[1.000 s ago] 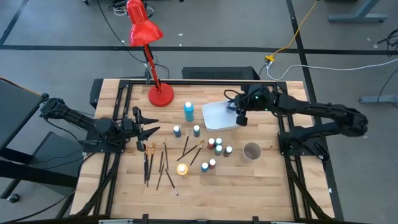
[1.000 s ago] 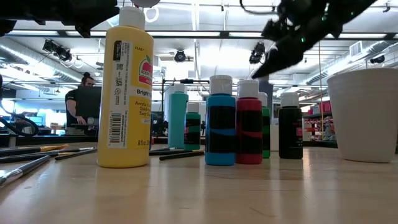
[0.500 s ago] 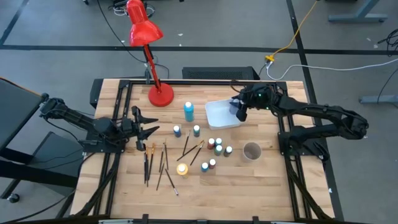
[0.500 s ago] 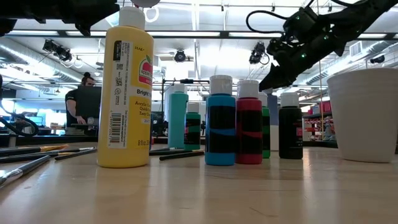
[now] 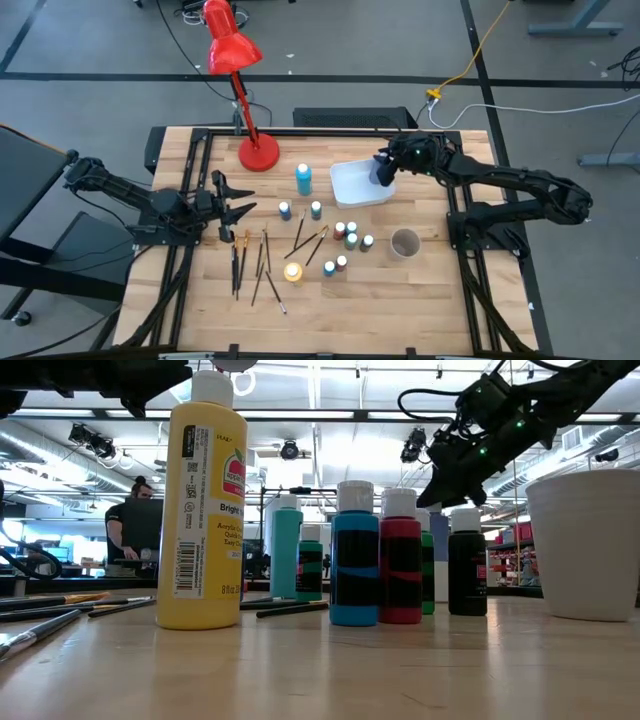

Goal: Pick & Place Paint Supplies
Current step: Put the purple matte acrylic craft paint into the white bin, then put the light blue matte acrylic craft paint into the white bin

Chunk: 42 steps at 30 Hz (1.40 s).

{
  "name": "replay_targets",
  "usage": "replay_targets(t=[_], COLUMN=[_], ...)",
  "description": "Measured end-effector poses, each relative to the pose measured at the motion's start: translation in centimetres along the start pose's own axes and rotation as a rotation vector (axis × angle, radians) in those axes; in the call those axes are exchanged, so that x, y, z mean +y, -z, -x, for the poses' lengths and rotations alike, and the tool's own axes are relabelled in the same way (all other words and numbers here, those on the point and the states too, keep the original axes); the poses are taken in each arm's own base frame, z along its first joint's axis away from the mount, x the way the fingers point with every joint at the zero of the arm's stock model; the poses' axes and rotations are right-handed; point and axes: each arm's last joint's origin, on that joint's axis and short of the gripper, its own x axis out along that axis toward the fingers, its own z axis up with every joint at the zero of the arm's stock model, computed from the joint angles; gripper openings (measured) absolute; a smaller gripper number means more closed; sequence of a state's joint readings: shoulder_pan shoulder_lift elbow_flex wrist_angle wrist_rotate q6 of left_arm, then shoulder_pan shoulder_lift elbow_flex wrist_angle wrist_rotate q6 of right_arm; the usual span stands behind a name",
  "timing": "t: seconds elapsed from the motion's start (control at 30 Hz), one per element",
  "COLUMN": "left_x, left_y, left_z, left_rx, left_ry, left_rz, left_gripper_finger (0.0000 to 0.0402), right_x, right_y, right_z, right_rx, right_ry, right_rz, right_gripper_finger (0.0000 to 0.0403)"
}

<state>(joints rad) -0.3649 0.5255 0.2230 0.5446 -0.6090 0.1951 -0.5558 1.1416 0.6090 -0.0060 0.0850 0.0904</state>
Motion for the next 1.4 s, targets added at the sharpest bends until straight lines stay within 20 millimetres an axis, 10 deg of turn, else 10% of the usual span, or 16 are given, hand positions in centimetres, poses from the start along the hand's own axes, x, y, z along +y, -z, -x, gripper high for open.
replay_targets(t=[0.77, 1.4], left_x=[0.0, 0.1], left_y=[0.0, -0.2], left_z=[0.0, 0.0], left_rx=[0.0, -0.02], left_ry=[0.0, -0.014], left_rz=[0.02, -0.029], left_gripper_finger=[0.0145, 0.0145], right_x=[-0.1, 4.0], right_y=[-2.1, -4.3], right_z=[0.2, 1.8], right_rx=[-0.221, -0.522], right_ry=[0.101, -0.285], right_rz=[0.123, 0.21], right_gripper_finger=[0.0192, 0.0244])
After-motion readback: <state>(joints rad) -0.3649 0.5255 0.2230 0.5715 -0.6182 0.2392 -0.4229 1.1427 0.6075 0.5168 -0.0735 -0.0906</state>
